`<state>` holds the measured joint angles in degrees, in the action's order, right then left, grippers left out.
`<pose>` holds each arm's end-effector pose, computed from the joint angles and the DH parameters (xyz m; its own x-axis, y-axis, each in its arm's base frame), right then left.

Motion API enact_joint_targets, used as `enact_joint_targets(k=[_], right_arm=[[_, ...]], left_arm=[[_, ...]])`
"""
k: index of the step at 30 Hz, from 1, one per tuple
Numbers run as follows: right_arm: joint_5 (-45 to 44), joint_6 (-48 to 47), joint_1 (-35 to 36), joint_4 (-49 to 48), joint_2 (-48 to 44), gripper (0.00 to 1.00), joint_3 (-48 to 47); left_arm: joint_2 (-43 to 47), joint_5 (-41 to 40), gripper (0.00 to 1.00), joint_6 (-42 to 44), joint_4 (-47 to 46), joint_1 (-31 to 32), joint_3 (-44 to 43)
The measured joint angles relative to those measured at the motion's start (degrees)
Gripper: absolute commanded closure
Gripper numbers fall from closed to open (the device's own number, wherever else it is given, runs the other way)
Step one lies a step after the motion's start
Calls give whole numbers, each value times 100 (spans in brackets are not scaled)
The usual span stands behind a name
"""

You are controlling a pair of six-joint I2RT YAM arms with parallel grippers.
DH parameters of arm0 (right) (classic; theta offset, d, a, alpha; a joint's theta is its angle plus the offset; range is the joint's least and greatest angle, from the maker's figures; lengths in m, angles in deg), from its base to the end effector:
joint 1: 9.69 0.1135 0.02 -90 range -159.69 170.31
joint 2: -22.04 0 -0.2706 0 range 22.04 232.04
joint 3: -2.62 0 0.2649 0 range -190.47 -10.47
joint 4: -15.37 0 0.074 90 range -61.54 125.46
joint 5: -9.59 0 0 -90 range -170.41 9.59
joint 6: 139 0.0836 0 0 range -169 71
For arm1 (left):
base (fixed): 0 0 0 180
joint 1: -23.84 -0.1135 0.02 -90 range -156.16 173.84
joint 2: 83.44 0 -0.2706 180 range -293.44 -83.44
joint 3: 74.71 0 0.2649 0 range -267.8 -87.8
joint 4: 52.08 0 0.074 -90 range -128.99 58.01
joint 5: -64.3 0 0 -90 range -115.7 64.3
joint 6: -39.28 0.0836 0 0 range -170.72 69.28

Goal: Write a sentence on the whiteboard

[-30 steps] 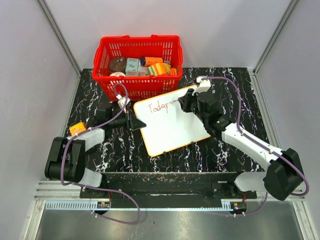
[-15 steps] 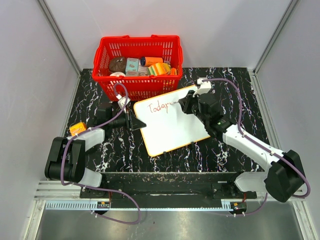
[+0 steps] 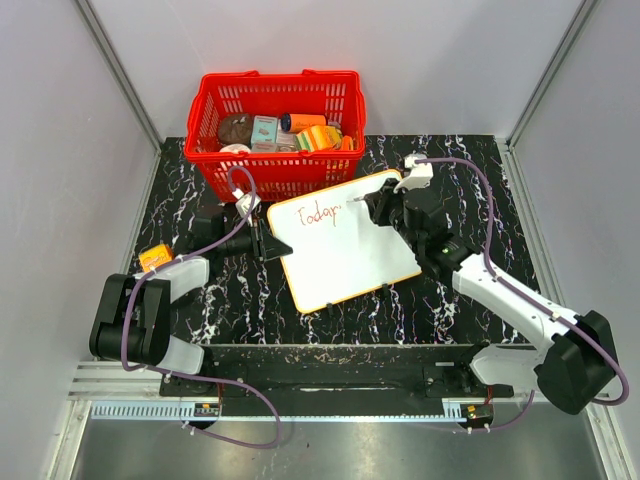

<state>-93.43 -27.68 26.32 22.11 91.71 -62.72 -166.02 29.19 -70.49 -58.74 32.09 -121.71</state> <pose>0.2883 0.1862 0.3174 -0.2879 0.2286 -0.9300 -0.3105 0.8963 0.3165 0.2944 -0.1118 0.1687 -0.7180 -0.0925 -0.6899 0.5826 0.4624 -0.6683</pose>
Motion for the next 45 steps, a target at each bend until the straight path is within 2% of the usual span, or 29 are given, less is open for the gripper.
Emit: enact_joint_targets(k=[13, 45], right_arm=[[-151, 61, -44, 9, 232, 100, 0], [59, 52, -55, -22, 131, 100, 175]], left_arm=[[0, -4, 100, 4, 13, 0, 0], [0, -7, 100, 4, 20, 0, 0]])
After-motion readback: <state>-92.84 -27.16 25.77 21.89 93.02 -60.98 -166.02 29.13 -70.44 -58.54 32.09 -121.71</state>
